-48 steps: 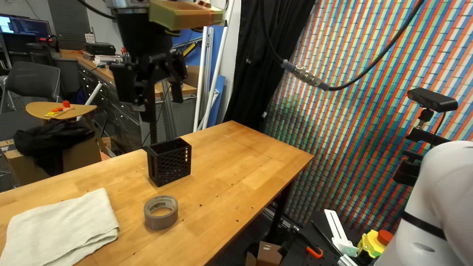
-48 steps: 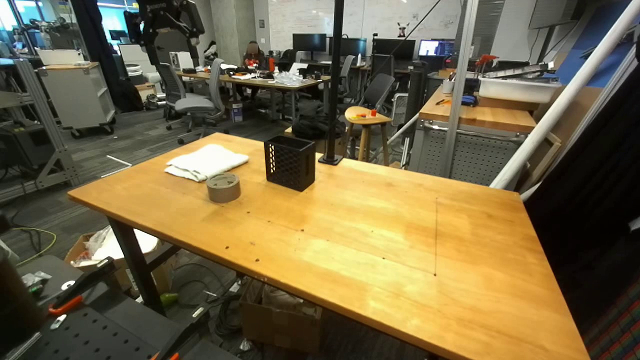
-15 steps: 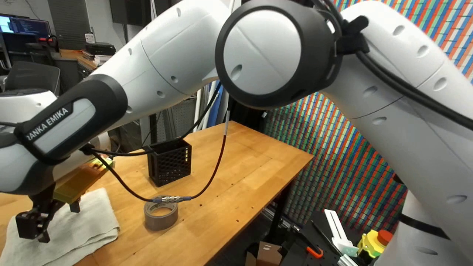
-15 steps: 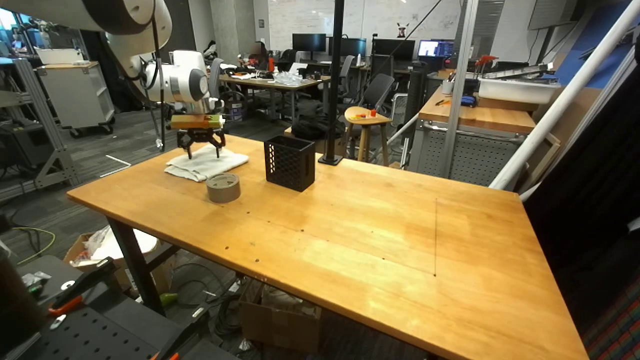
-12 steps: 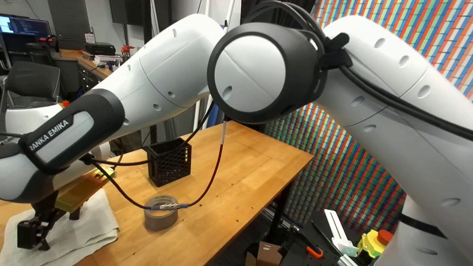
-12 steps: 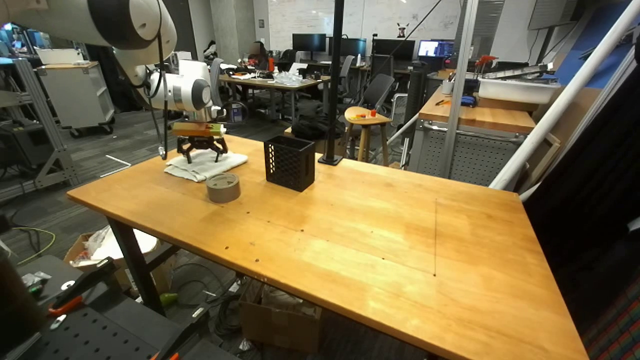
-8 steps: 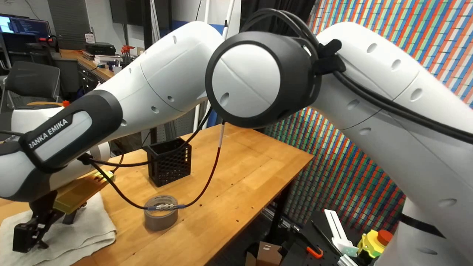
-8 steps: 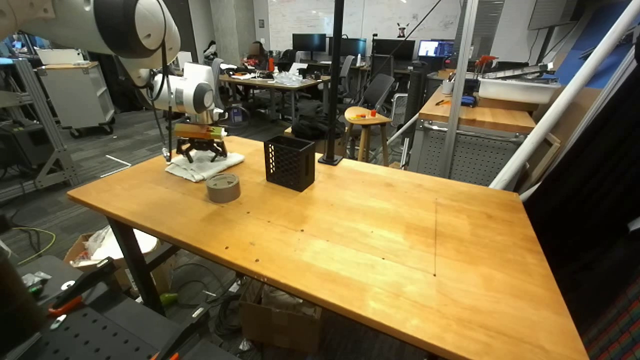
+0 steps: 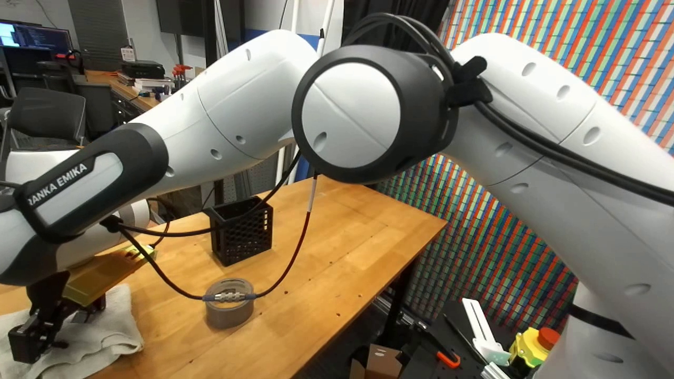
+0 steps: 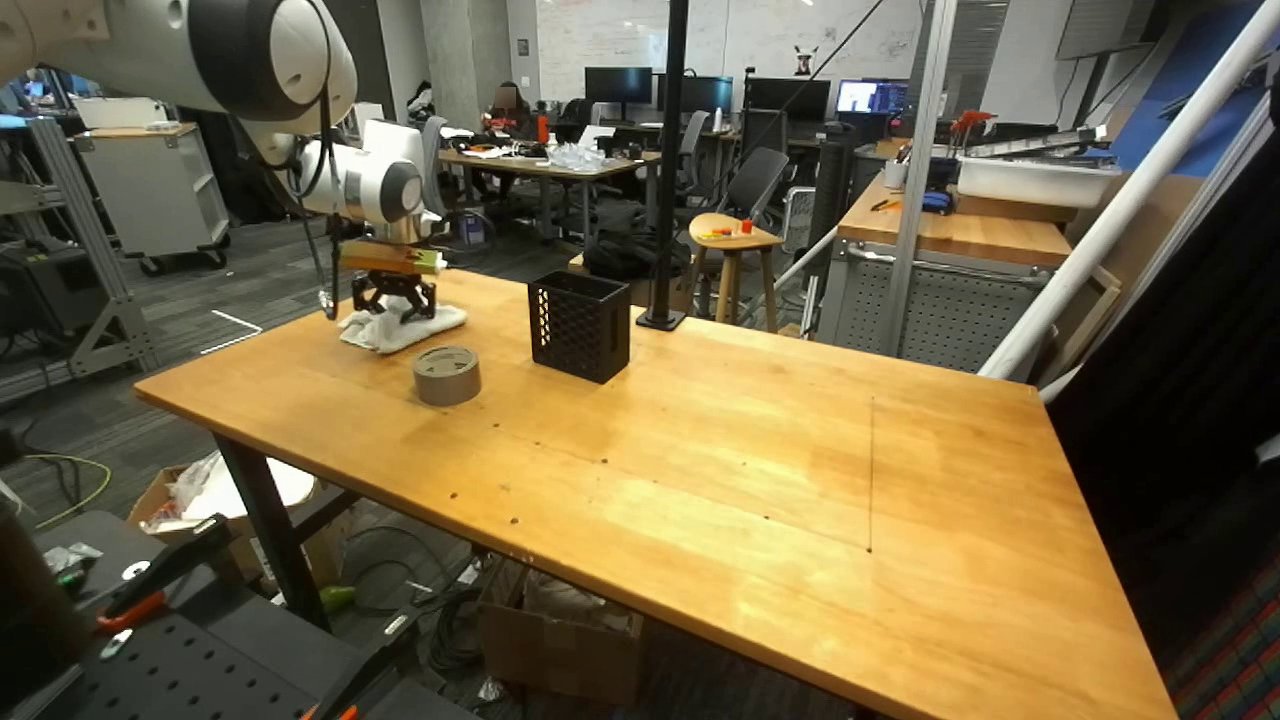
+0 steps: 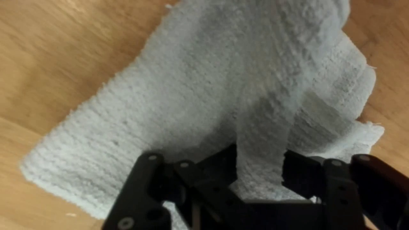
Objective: Put the towel inside the black box
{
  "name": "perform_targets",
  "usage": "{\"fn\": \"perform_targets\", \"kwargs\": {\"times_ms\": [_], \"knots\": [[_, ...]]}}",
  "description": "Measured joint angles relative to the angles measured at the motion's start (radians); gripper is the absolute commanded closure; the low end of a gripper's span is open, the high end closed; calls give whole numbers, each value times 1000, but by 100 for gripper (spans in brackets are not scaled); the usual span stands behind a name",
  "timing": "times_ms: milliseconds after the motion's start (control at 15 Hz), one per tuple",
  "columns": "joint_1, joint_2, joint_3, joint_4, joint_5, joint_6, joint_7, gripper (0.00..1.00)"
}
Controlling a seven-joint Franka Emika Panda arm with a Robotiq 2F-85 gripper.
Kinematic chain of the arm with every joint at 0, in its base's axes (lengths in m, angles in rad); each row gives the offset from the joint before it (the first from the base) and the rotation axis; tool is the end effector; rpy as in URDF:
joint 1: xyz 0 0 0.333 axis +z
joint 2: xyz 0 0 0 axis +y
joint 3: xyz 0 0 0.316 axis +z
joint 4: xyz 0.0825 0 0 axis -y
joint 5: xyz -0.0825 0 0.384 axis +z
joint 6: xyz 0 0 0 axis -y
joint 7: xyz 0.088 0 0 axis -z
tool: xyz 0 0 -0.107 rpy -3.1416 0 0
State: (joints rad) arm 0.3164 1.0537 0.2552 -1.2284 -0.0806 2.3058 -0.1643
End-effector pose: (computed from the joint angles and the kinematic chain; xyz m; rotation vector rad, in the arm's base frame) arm 0.6624 0.3619 0.1397 -2.8172 -0.9610 -0.0310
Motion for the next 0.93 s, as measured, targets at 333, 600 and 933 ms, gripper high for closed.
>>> {"fn": "perform_targets", "kwargs": {"times_ms": [333,600,933], "knots": [[1,-50,-3,-6,-7,-13,5,97],[-2,-151,-31,-29,-18,-73,28,97],[-21,-325,-93,-110,-22,-174,84,97]]}}
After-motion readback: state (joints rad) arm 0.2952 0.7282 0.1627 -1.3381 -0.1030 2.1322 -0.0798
